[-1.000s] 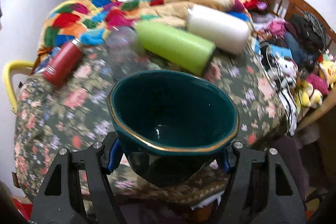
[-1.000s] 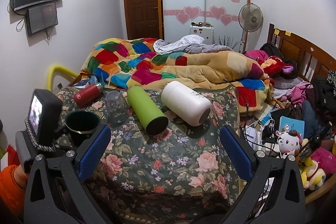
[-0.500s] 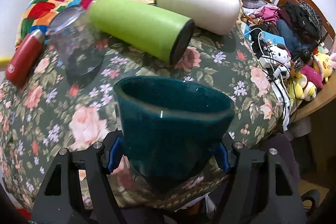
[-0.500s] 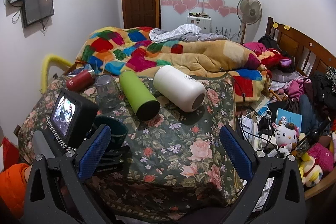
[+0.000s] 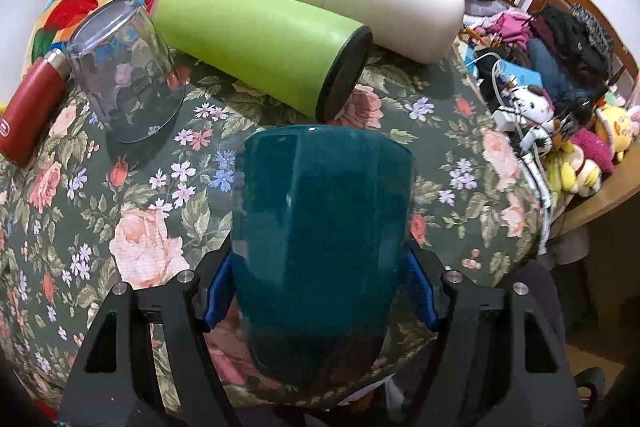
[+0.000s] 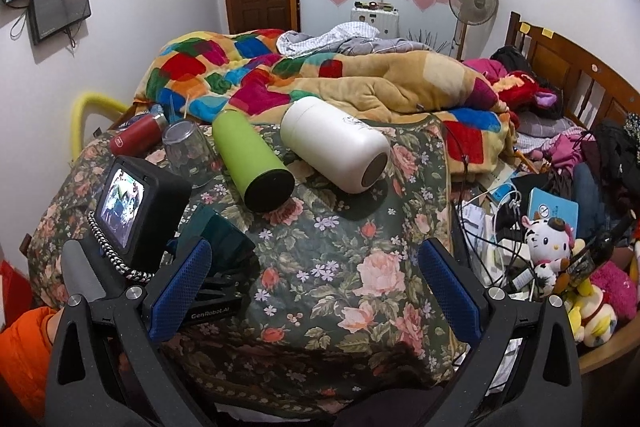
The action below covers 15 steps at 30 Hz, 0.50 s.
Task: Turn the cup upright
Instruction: 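Open the left tool to release the mug while the right tool grasps it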
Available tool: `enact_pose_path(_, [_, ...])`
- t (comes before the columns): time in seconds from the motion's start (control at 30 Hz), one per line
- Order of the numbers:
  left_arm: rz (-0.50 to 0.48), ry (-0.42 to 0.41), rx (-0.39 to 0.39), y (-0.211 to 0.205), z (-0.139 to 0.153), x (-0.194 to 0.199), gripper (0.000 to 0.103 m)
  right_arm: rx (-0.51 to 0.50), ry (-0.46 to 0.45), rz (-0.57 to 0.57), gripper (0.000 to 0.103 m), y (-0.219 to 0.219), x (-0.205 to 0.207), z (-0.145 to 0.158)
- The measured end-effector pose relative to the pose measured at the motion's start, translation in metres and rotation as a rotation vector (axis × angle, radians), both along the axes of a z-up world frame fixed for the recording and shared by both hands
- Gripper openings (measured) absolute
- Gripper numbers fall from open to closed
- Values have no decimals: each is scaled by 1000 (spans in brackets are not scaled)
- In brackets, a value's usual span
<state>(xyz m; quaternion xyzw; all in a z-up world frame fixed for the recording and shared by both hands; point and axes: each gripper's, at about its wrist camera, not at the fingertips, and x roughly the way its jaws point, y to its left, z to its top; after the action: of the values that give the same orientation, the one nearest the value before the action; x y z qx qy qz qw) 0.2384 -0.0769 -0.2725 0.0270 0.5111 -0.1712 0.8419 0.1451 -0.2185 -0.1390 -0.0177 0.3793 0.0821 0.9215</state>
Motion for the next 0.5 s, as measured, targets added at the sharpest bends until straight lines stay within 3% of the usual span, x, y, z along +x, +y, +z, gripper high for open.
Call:
enact_pose_path(0.17, [27, -38, -5, 12, 18, -15, 82, 15, 16, 5, 103, 4, 1, -1])
enact_pose_path(0.5, [213, -215, 62, 81, 68, -56, 86, 106, 112, 35, 103, 24, 17, -17])
